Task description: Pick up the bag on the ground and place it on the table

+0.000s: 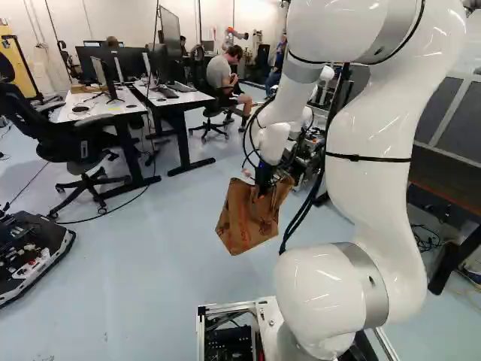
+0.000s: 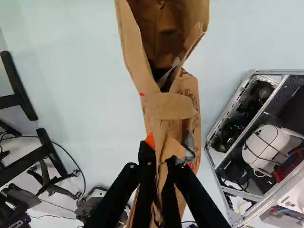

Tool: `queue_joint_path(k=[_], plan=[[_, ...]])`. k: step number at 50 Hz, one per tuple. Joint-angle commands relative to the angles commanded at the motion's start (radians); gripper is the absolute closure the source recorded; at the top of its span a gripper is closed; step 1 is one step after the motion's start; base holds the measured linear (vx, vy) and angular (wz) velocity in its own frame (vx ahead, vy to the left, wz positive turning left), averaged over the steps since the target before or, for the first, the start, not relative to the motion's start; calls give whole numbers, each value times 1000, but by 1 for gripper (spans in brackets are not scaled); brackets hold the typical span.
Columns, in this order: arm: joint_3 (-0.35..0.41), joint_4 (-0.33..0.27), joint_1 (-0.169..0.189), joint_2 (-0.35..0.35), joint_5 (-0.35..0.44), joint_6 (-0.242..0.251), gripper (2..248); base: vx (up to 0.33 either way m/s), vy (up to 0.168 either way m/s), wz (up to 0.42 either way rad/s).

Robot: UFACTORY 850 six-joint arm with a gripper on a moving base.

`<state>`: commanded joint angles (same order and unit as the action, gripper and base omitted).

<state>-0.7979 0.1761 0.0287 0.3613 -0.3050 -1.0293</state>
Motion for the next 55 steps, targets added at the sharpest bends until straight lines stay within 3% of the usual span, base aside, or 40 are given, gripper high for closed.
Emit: queue_joint_path(k=[29, 55], plan=[[0, 0, -1, -90, -31, 0, 229, 0, 0, 0], [-34, 0, -3, -143, -115, 0, 229, 0, 0, 0]])
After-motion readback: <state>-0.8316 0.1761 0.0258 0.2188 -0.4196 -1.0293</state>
